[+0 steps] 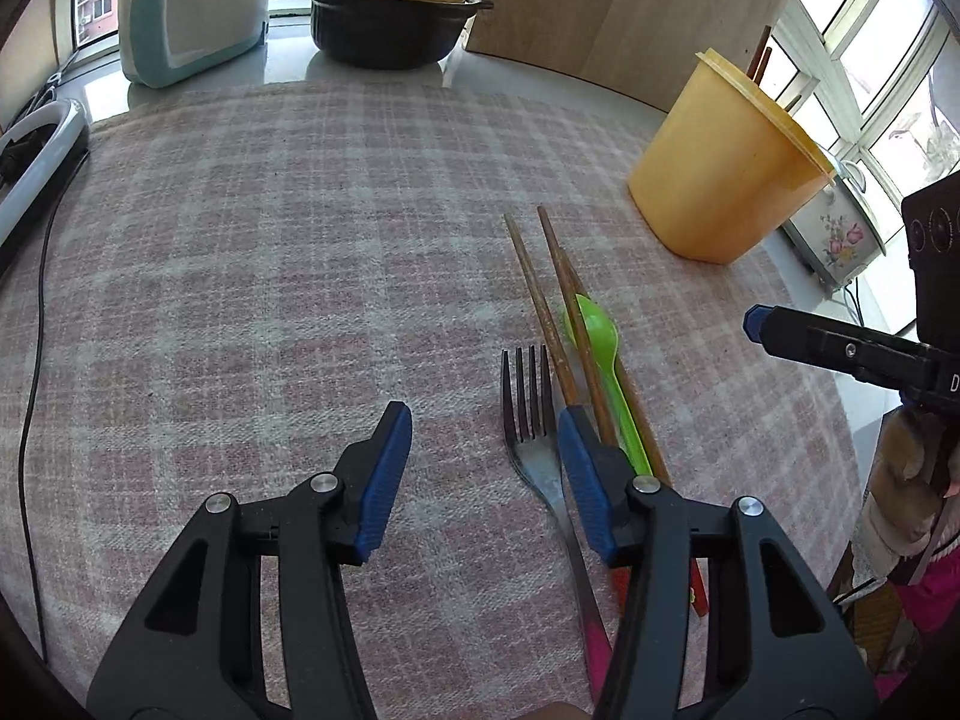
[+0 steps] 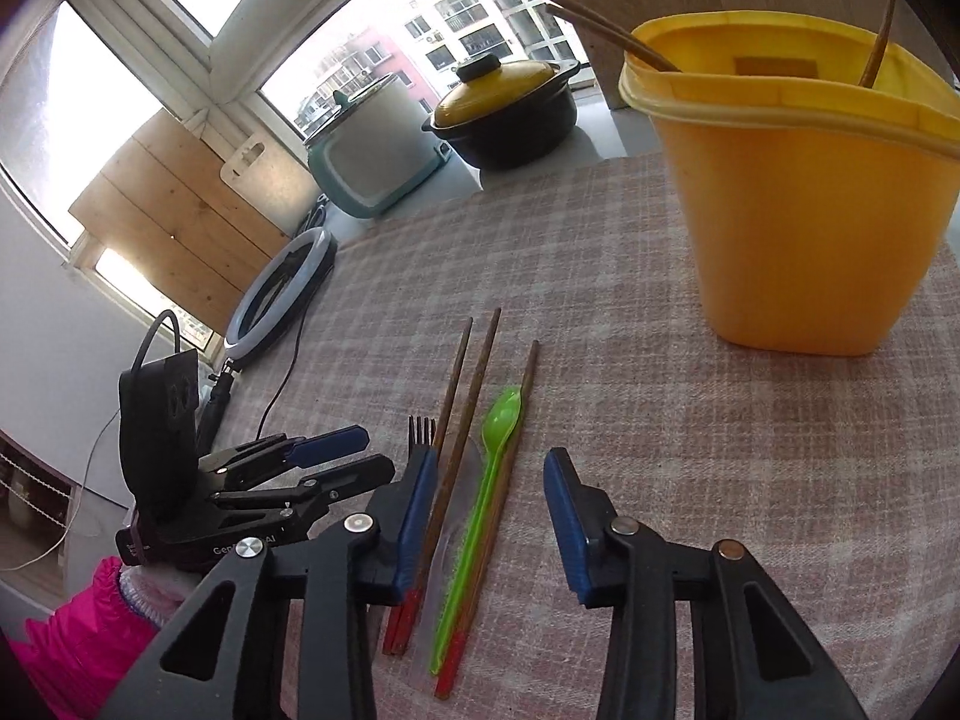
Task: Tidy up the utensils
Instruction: 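Close the left tool on the metal fork while the right tool grasps a chopstick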
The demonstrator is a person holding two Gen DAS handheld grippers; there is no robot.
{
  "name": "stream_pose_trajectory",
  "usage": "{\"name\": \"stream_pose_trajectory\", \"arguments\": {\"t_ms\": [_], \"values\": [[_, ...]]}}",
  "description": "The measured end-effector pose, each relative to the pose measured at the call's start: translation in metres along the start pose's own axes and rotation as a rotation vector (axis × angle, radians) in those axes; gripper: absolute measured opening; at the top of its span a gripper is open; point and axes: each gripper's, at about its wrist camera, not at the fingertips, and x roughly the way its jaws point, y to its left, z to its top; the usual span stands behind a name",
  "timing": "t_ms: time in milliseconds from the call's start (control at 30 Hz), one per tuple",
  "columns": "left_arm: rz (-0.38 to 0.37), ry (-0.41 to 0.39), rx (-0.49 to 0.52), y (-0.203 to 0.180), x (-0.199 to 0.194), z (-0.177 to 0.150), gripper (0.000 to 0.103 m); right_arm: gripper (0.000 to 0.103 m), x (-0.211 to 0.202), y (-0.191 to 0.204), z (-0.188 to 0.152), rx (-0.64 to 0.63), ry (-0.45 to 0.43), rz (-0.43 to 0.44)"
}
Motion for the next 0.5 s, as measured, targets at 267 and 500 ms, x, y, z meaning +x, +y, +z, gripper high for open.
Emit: {"name": "stream_pose_trajectory", "arguments": {"t_ms": [267, 500], "values": [[-0.030, 0.013, 0.047, -0.003, 0.012, 0.007, 0.047, 0.031, 0.030, 0.018, 0.019, -0.034, 0.021, -0.026], [-0.048, 0.012, 0.081, -0.012, 0.022, 0.013, 0.047, 0.030, 0.045, 0.017, 0.029, -0.021, 0.041, -0.040]]}}
